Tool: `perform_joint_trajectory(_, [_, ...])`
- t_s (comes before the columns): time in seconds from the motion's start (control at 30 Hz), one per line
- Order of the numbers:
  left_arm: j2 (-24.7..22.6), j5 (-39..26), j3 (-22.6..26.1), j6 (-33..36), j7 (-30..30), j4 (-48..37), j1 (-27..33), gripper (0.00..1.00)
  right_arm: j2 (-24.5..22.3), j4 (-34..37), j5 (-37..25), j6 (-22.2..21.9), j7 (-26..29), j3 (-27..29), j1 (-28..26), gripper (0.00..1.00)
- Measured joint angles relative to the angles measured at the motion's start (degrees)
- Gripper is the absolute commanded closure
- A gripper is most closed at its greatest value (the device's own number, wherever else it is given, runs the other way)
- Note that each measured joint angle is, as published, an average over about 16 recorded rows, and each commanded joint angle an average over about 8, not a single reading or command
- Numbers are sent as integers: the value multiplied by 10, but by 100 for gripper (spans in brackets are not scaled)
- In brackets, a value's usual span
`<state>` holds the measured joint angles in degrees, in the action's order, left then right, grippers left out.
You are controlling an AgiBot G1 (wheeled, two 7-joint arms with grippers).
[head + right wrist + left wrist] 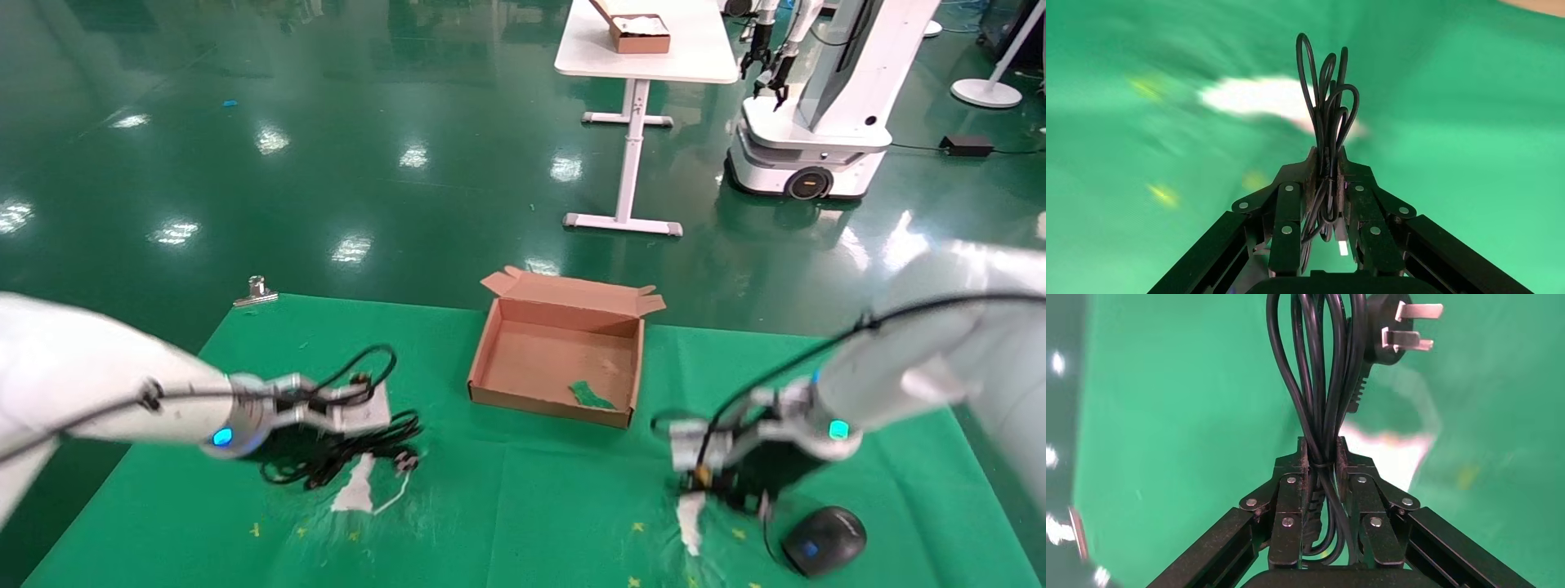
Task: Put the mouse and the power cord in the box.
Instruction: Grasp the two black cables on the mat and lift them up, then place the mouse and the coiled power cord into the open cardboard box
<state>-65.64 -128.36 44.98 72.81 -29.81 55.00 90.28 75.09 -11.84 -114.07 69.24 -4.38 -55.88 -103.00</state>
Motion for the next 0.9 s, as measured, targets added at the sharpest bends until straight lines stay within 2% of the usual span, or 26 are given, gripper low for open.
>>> perform_joint_trajectory(0.23, [-29, 44, -25, 3, -15, 36, 30, 100, -19, -34, -24, -1, 32, -11, -42, 100])
perform_joint_trajectory(0.4, [-69, 30, -15, -46, -29, 49, 30, 100, -37, -71, -35, 9, 62, -14, -65, 100])
perform_joint_trajectory(0.57, [-107, -19, 37, -138, -57, 45, 19, 100, -59, -124, -44, 25, 100, -16, -81, 100])
perform_joint_trajectory(0.77, [-132, -87, 137, -258, -115, 30, 11, 100, -92, -211, -56, 52, 156, -18, -87, 100])
perform_joint_trajectory(0.8, [-133, -96, 156, -276, -126, 28, 11, 90, -97, -228, -58, 57, 166, -18, -87, 100])
perform_joint_trajectory(0.9, [-134, -120, 209, -322, -164, 21, 14, 53, -115, -278, -64, 70, 197, -19, -84, 100])
